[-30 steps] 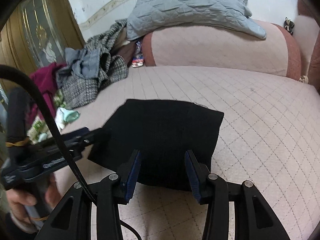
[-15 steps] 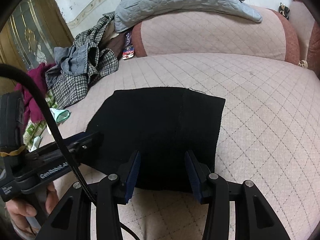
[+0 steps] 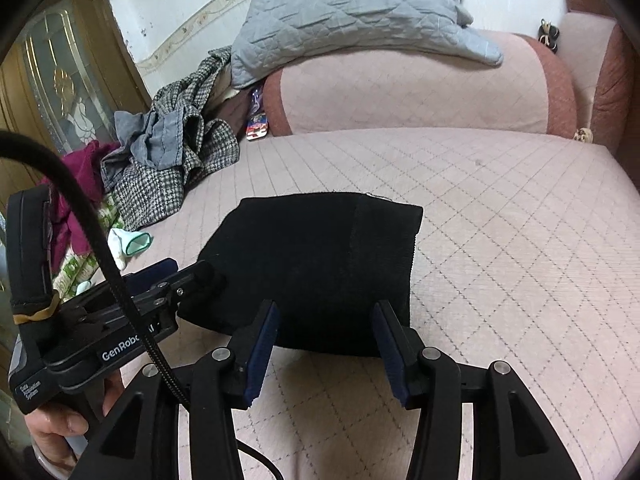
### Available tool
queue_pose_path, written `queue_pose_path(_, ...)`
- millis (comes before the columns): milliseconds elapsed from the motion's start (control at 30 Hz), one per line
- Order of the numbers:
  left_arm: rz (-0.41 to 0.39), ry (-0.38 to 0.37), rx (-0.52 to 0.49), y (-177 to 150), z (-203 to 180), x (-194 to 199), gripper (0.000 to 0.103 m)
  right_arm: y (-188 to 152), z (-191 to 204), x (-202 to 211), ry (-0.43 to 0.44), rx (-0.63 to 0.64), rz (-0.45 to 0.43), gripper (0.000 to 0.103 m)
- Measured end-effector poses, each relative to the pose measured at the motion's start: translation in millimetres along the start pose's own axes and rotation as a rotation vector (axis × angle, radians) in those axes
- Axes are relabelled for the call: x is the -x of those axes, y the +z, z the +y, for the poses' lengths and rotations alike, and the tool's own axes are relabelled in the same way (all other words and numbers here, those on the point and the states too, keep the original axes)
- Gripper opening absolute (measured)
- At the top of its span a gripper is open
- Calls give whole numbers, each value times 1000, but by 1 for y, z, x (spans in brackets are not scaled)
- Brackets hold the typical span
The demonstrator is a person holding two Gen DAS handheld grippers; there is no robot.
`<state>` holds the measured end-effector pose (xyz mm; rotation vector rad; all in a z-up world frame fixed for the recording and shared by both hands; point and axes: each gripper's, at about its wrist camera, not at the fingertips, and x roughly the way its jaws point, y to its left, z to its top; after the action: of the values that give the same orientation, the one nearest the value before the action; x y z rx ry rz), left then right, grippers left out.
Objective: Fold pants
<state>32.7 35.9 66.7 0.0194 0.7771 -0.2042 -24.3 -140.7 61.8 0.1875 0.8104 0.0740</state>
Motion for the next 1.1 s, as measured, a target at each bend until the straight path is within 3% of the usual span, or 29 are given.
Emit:
queue_pose_path(400,-20,3,41,-11,4,24,51,-10,11,24,-24,16,-33,48)
queue_pose_path(733,-62,35,14,-24,-3,55,51,-17,14,45,-27,26,-35,48)
queue_pose_path(1100,-57,52,35,-43,-2,60,51,-29,16,54,-16,22,-33,48)
